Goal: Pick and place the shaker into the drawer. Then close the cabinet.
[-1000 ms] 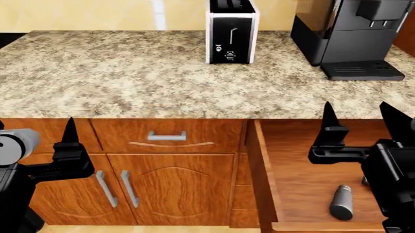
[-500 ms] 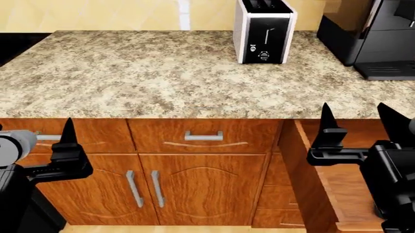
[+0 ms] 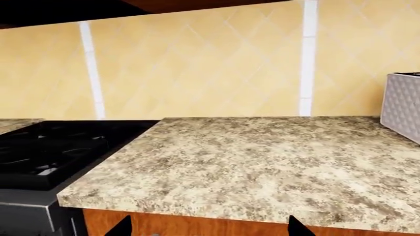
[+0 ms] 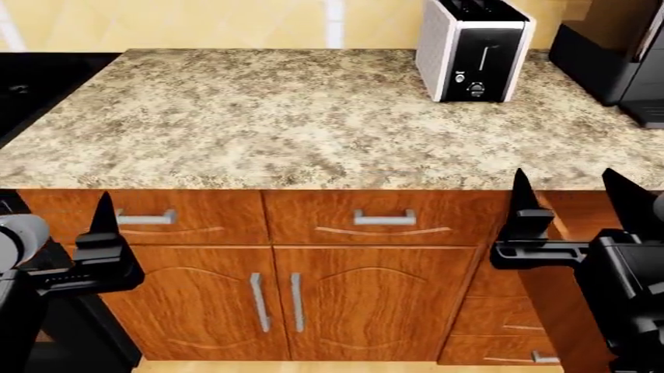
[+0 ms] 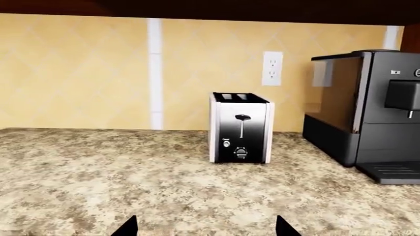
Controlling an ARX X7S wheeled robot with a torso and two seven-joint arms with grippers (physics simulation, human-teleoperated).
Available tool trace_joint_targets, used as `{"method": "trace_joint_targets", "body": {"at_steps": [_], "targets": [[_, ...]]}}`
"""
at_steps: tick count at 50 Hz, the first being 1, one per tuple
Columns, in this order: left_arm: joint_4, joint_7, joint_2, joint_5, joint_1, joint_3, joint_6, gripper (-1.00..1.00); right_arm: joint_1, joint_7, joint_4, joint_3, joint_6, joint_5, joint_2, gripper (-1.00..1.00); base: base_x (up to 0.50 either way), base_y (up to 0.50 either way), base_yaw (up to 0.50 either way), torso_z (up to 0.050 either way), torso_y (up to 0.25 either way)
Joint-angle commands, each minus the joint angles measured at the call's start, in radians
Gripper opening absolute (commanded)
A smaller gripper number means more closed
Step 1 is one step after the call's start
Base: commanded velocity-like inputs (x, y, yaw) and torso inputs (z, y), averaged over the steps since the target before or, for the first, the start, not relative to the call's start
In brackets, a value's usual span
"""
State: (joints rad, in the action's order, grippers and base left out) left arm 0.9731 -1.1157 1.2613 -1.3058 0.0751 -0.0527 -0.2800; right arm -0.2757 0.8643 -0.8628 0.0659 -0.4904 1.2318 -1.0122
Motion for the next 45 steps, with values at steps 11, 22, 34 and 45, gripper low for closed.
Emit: {"method": "trace_joint_targets", "body": {"at_steps": [11, 22, 34, 45], "targets": [[-0.012, 0.02, -0.036, 0.132, -0.127, 0.029, 0.033, 1.0, 0.064, -0.038, 0.011, 0.005, 0.035, -0.096, 0.029, 1.0, 0.0, 0.37, 0.0, 0.0, 0.0], [-0.044, 0.054, -0.097, 0.249, -0.223, 0.037, 0.081, 1.0, 0.139, -0.081, 0.042, 0.01, 0.09, -0.184, 0.071, 1.0, 0.0, 0.37, 0.0, 0.0, 0.0], [-0.063, 0.066, -0.12, 0.302, -0.3, 0.053, 0.108, 1.0, 0.163, -0.101, 0.063, 0.018, 0.111, -0.222, 0.09, 1.0, 0.0, 0.37, 0.0, 0.0, 0.0], [-0.107, 0.109, -0.188, 0.389, -0.33, 0.003, 0.129, 1.0, 0.248, -0.149, 0.113, 0.036, 0.18, -0.335, 0.134, 1.0, 0.0, 0.31, 0.0, 0.0, 0.0]]}}
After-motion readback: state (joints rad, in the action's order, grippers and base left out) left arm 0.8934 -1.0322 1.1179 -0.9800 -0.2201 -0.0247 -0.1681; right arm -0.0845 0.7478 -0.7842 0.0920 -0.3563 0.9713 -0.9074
